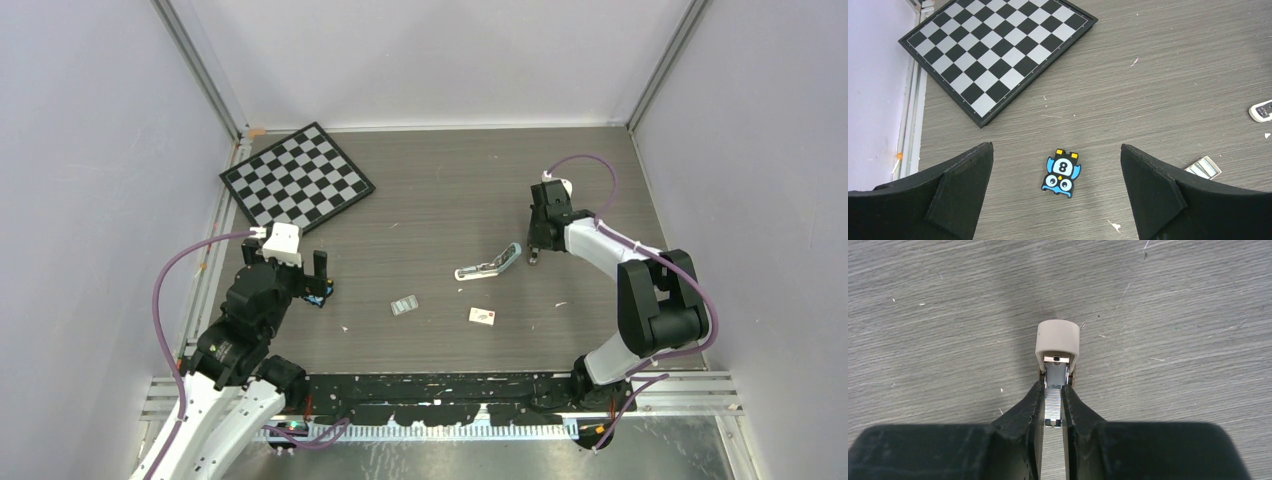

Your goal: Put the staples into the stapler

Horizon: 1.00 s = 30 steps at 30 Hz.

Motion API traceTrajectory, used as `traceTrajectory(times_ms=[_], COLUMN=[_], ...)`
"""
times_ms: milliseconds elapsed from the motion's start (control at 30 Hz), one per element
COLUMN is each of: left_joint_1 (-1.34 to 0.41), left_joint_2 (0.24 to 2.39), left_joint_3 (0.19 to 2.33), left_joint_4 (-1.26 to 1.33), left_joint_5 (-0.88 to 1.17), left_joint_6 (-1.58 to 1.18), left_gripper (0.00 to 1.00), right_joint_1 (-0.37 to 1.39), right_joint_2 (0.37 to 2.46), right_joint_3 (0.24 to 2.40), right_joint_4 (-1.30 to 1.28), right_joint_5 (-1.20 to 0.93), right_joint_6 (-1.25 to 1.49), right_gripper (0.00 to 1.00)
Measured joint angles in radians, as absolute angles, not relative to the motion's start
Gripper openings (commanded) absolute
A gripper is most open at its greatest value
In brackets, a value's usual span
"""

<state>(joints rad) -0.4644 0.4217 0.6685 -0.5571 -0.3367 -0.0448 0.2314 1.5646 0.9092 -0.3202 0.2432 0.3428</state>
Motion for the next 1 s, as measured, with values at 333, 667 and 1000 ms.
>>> traceTrajectory(times_ms=[333,667,1000], left_joint_1=[-0.464,-0.464,-0.464], left_joint_2=[0.422,0.428,0.428], left_joint_3=[0.669,0.669,0.669], left_joint_4=[-0.557,-0.557,-0.557], left_joint_5=[-0.337,-0.337,-0.337], left_joint_6=[-0.045,-0.045,-0.045], left_gripper=[1.00,1.00,1.00], right_joint_1=[0.231,0.231,0.231], right_joint_2=[1.565,1.565,1.565], right_joint_3=[0.900,0.888,0.888], right_joint_4=[-0.307,-0.307,-0.307], right_joint_5=[0.245,0.252,0.248], right_joint_6=[0.344,0.343,0.348], right_gripper=[0.20,0.21,0.21])
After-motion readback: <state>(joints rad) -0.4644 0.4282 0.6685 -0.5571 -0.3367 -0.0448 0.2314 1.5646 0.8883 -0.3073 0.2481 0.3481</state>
